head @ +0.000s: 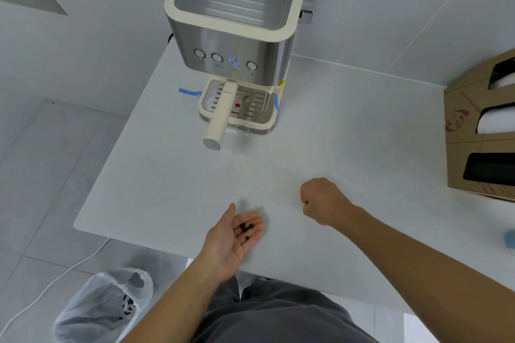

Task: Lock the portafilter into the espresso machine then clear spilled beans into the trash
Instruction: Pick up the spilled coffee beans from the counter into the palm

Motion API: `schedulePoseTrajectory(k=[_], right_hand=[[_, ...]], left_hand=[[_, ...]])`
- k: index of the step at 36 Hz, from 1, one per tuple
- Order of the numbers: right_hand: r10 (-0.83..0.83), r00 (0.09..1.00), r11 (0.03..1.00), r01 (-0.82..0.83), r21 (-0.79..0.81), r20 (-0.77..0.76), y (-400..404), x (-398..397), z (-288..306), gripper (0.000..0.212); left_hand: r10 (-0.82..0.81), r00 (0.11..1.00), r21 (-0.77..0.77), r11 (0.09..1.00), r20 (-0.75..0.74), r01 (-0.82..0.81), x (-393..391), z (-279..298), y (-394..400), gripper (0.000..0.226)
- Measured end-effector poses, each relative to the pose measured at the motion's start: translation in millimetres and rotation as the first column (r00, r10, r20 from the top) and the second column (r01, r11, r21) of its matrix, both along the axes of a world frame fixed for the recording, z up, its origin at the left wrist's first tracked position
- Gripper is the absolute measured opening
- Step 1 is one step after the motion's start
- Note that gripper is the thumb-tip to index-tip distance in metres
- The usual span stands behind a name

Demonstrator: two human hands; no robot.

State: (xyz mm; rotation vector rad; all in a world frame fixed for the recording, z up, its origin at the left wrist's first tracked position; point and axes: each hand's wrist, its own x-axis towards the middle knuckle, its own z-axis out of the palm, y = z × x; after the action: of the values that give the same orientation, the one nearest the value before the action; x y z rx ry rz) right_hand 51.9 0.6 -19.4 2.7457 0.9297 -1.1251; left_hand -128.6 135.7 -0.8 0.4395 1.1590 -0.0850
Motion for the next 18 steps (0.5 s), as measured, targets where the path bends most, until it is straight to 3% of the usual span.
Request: schedulePoseTrajectory(k=[10, 13, 18], right_hand=[[-0.196, 0.98, 0.976, 0.199, 0.091, -0.047, -6.5, 1.8, 1.2, 0.025], [-0.258, 0.963, 0.957, 0.266, 0.118, -0.078, -10.8, 3.3, 5.5, 0.009], [-0.305, 0.944, 0.934, 0.322, 0.155, -0.126, -16.4, 3.1, 10.1, 0.012]], left_hand=[[-0.036, 0.999, 0.003, 0.999, 0.014, 0.036, -0.5, -1.1, 9.1, 0.051], [-0.044, 0.999, 0.006, 0.999, 0.013, 0.044, -1.8, -1.7, 11.4, 0.051], [-0.057, 0.998, 0.004, 0.998, 0.008, 0.057, -1.8, -2.7, 14.4, 0.051]])
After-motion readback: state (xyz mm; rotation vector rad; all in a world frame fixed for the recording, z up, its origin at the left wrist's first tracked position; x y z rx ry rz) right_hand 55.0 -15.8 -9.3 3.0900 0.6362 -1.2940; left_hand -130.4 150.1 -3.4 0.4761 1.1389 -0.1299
